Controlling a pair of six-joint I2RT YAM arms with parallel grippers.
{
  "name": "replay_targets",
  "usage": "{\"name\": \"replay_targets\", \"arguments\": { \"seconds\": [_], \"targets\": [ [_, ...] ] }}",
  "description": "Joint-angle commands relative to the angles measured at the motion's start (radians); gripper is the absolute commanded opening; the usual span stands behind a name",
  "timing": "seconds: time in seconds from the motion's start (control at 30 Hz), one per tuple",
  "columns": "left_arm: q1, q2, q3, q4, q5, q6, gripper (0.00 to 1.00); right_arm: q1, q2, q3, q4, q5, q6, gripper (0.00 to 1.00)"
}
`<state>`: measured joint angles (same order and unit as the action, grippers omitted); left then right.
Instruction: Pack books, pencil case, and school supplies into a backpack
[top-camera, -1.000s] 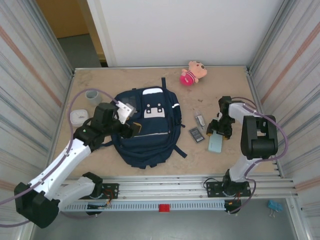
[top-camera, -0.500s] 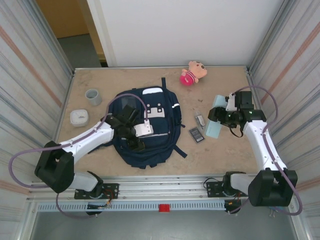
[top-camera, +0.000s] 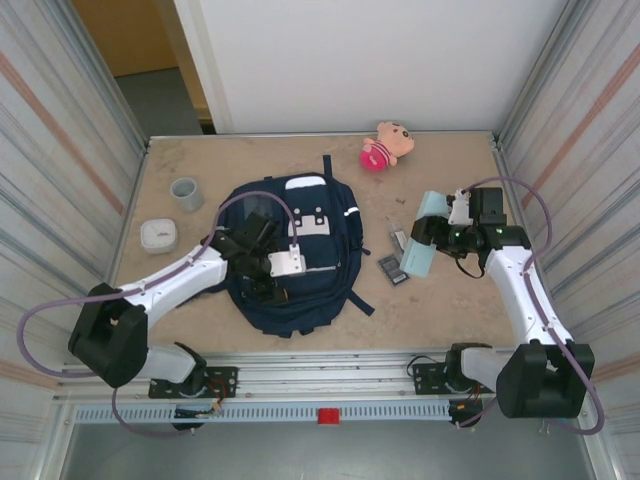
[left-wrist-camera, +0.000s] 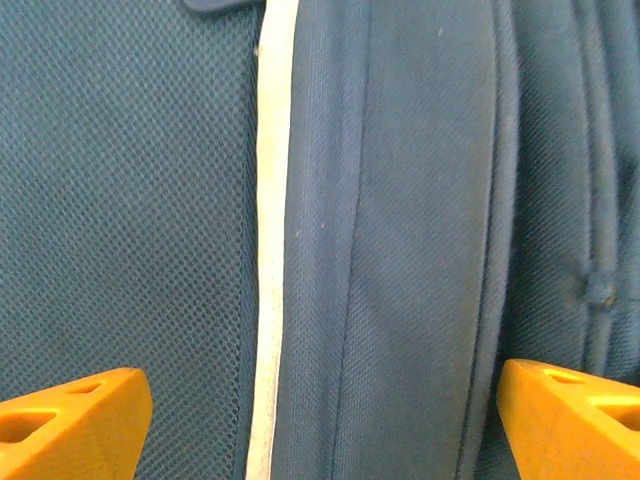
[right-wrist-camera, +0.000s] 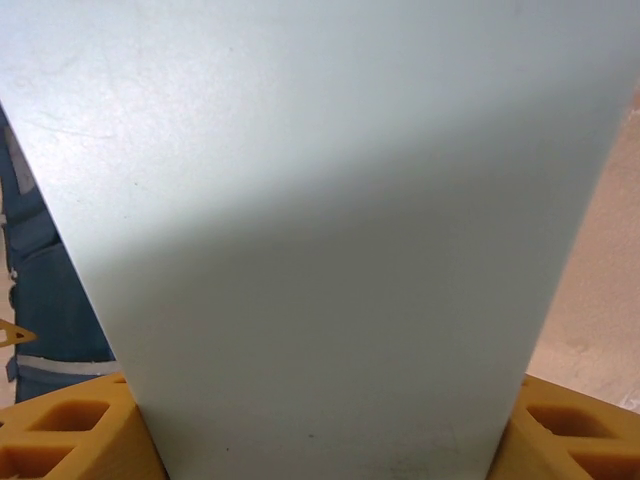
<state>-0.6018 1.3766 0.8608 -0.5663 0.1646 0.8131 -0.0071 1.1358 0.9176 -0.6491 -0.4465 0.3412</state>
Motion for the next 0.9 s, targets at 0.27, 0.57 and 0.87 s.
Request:
{"name": "replay_targets", "arguments": {
  "seconds": [0.27, 0.57, 0.87],
  "targets": [
    [-0.019, -0.093, -0.031, 0.195, -0.161, -0.077, 0.54, 0.0, -0.065, -0.015, 0.05, -0.048, 0.048, 0.54],
    [-0.026, -0.24, 0.131, 0.133, -0.063, -0.426, 0.0, -0.002, -0.031, 0.037, -0.023, -0.248, 0.128, 0.54],
    [-0.031, -0.191, 0.184, 0.076, -0.012, -0.455, 0.35, 0.042, -0.052, 0.055, -0.183, -0.352, 0.163, 0.54]
  ]
}}
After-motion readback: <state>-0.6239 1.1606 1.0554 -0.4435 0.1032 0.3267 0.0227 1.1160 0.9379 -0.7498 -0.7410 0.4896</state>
